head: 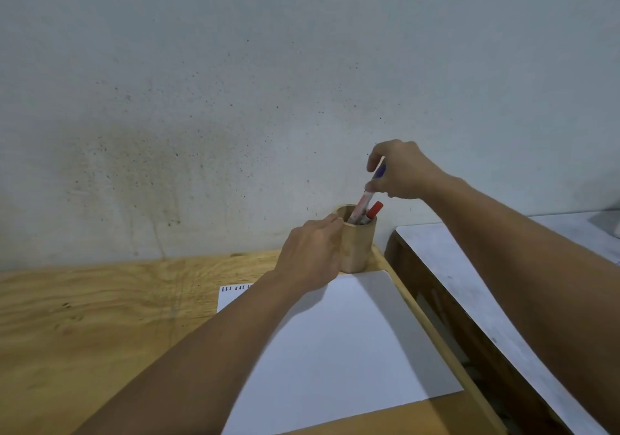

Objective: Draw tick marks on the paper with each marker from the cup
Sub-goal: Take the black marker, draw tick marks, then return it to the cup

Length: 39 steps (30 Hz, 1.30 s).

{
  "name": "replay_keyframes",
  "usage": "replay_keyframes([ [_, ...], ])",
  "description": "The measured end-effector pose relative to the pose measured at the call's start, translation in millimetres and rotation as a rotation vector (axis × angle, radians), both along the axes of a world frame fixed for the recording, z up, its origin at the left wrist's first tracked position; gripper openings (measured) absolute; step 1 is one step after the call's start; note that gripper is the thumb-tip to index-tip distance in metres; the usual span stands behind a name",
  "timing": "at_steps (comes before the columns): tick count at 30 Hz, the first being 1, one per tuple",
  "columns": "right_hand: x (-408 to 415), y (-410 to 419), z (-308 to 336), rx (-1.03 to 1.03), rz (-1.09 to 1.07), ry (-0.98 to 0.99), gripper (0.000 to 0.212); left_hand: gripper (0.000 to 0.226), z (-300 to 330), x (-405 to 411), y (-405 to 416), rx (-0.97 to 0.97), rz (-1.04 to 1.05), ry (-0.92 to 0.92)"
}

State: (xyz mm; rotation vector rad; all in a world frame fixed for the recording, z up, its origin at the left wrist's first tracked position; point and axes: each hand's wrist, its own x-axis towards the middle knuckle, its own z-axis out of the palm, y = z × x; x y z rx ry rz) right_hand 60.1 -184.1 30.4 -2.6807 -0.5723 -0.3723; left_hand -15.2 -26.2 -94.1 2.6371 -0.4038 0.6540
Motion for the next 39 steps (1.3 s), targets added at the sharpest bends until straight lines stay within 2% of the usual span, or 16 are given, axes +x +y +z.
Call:
replay_keyframes([
  [2,5.1,5.9,-13.4,0.063,-0.005,-0.011,0.037,0.041,-1.0,1.1,0.8,-0.004,0.003,0.018],
  [6,15.5,11.3,-39.6,0.079,-0.025,-0.057,0.034,0.041,0.6,1.0,1.4,-0.010,0.027,0.061],
  [9,22.4,7.2,-52.6,0.120,0.003,-0.025,0.039,0.040,-2.4,3.7,3.4,-0.025,0.020,0.067],
  [11,25.9,2.8,-56.1,0.249,0.011,-0.001,0.040,0.042,-4.2,4.8,4.4,-0.031,0.013,0.062],
  [13,29.1,-0.3,-58.2,0.407,-0.023,-0.006,0.029,0.043,-4.4,4.7,4.2,-0.048,0.007,0.055],
  [19,38.1,1.9,-59.3,0.484,-0.129,0.362,0.030,0.048,-1.2,2.3,3.0,-0.067,0.000,0.088],
  [23,36.0,10.3,-58.1,0.422,-0.076,0.474,0.034,0.049,2.2,-0.5,2.4,-0.080,0.009,0.114],
  [25,34.9,14.2,-60.9,0.407,-0.026,0.470,0.033,0.050,0.5,1.5,3.3,-0.095,0.019,0.129],
  [32,36.3,17.3,-70.3,0.482,-0.013,0.373,0.011,0.065,-2.7,5.5,5.0,-0.087,0.024,0.173],
  [36,31.7,16.5,-51.2,0.777,0.025,0.281,0.025,0.062,-3.3,5.1,5.1,-0.086,-0.031,0.148],
  [39,21.8,15.3,-22.9,0.929,0.097,0.182,0.025,0.073,-1.8,6.3,5.4,-0.114,-0.048,0.202],
])
